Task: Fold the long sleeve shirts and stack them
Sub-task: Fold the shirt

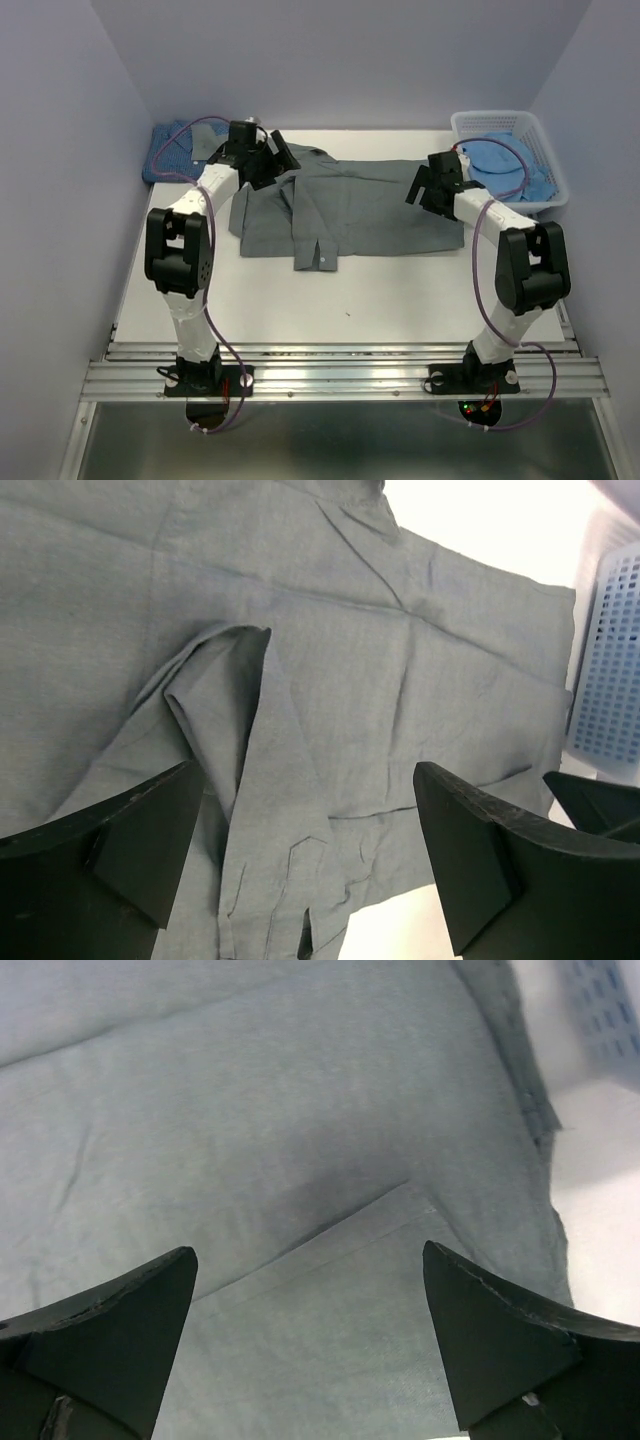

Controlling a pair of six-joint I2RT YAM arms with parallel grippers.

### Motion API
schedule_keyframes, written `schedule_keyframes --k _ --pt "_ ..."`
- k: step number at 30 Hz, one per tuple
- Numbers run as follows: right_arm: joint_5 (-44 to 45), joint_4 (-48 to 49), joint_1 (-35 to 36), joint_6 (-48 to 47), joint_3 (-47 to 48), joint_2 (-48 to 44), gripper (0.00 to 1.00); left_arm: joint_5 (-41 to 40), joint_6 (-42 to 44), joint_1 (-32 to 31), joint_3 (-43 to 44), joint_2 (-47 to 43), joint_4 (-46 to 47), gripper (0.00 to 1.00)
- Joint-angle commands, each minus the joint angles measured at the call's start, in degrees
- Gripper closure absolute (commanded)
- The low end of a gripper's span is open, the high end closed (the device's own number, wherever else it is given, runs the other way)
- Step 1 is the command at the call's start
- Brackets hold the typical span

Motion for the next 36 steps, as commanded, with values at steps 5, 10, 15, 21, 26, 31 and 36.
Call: schedule_keyframes --k 5,10,15,21,26,31,36 --pt "-11.6 3.8 -0.4 -5.0 -2.7 -9.2 0.0 -3.3 0.8 0.4 -7.5 -12.3 1.1 0.01" --pt "-18.3 6.6 2.6 -7.9 -8.3 -9.1 0.0 -3.3 -2.2 0.4 -20.5 -16.3 4.4 0.01" --pt "-17.9 5.5 16.2 -16.0 -5.8 -8.3 0.0 -7.4 -4.3 0.4 -26.8 -18.2 3.5 0.01" --pt "-22.4 8.8 27.3 -9.3 -4.2 -4.7 0.0 -12.0 -6.2 0.6 -36.3 -26.5 3.9 0.01" --pt "-14.8 5.6 30.5 3.9 -0.2 1.2 0.0 -14.9 -7.2 1.6 -40.0 -32.4 2.9 0.01" --pt "-13.8 6.1 31.6 10.4 -2.6 3.4 0.02 -16.7 -7.3 3.3 -43.2 -36.0 1.9 0.01" --pt "-16.5 7.6 34.7 10.8 -1.6 5.8 0.17 -16.7 -7.0 4.6 -44.2 -37.7 1.7 0.01"
